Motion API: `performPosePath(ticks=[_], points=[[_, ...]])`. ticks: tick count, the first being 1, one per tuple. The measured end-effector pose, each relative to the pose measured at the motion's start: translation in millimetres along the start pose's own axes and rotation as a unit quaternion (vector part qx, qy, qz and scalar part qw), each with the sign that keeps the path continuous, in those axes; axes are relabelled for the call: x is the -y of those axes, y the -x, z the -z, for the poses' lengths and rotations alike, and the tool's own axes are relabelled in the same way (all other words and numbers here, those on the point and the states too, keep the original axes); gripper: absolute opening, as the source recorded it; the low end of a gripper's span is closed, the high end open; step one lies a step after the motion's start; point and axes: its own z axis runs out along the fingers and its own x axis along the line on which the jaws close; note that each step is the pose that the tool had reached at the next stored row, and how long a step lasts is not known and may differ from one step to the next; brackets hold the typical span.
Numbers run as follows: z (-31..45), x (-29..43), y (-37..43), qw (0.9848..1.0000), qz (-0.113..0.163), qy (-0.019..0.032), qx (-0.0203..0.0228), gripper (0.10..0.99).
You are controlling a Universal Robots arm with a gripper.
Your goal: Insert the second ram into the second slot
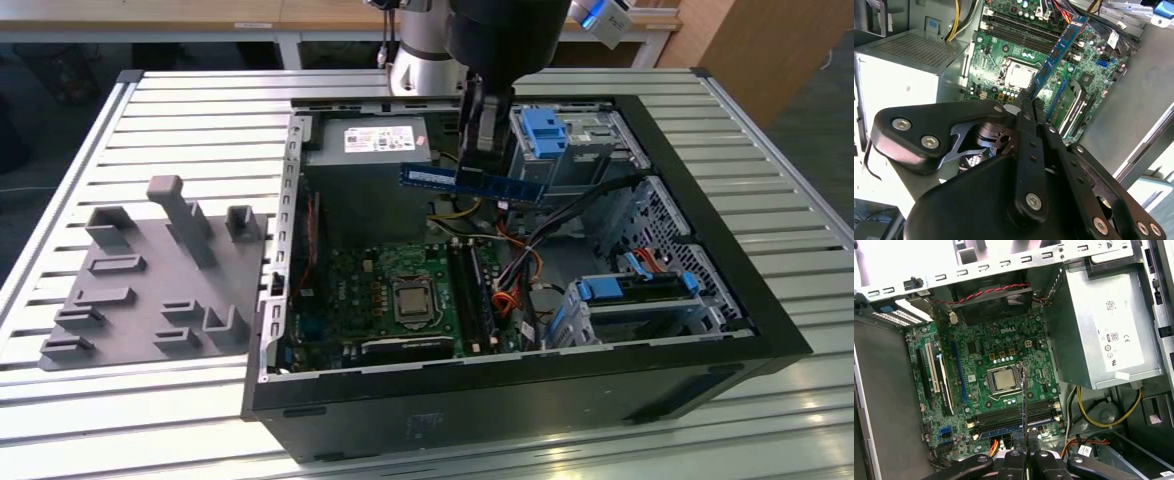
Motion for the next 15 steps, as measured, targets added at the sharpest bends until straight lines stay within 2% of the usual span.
performPosePath(ticks=[15], points=[[0.0,0.0,0.0,0.9999,-0.012,-0.0002,0.0005,0.133]])
